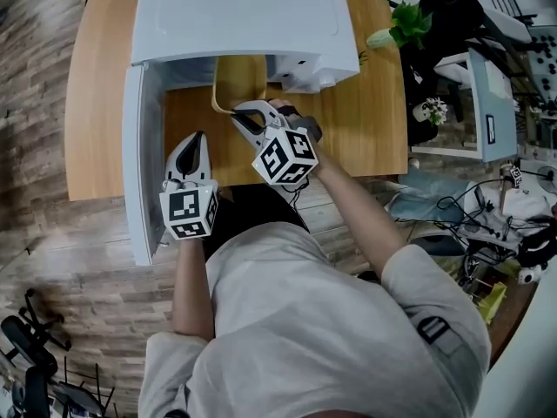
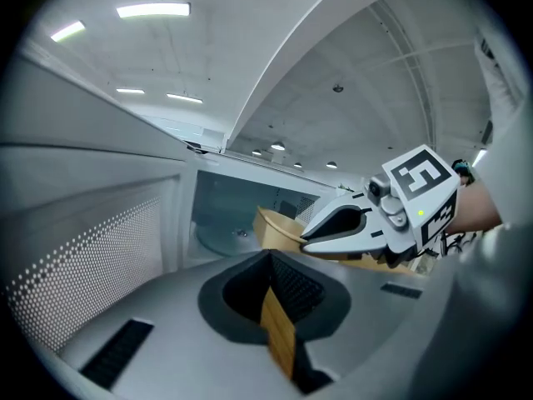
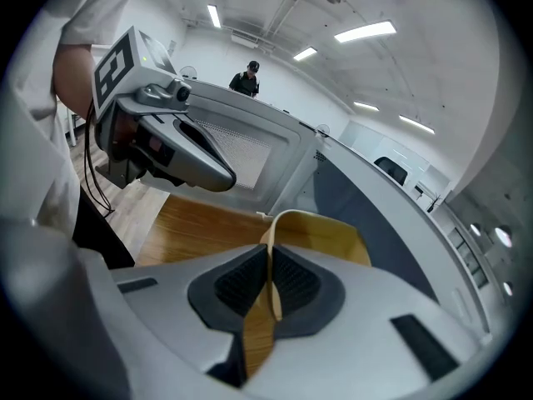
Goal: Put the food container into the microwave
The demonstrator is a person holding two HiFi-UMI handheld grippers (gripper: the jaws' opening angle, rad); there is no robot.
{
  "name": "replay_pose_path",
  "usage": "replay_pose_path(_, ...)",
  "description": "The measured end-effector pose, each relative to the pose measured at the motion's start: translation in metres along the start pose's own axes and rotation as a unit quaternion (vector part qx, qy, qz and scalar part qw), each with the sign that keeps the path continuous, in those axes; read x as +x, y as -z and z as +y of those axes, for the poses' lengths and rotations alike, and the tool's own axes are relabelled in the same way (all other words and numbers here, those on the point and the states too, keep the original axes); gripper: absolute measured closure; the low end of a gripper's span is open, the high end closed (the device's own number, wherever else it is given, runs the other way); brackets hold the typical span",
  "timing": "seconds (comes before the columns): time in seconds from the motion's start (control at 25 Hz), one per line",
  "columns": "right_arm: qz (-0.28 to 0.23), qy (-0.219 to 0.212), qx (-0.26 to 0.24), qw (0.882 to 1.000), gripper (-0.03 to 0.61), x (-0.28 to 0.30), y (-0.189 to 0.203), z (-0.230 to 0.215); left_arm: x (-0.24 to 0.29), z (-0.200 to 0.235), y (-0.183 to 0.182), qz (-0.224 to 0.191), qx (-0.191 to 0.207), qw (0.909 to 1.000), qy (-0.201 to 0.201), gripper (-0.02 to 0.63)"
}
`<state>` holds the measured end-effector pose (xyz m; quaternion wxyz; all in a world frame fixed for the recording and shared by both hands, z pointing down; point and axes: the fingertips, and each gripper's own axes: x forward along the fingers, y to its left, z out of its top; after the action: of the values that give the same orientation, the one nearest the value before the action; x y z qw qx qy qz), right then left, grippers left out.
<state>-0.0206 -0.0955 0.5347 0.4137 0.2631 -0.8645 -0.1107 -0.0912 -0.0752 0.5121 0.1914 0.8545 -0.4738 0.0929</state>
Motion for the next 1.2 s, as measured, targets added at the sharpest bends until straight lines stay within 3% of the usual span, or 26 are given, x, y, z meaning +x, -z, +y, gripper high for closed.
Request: replay_pose_path(1.2,0.014,-0.043,-0.033,0.998,0.551,0.061,0.002,-0.025,0.023,0.027,0.003,0.022,-0.019,0.9990,-0.035,0.601)
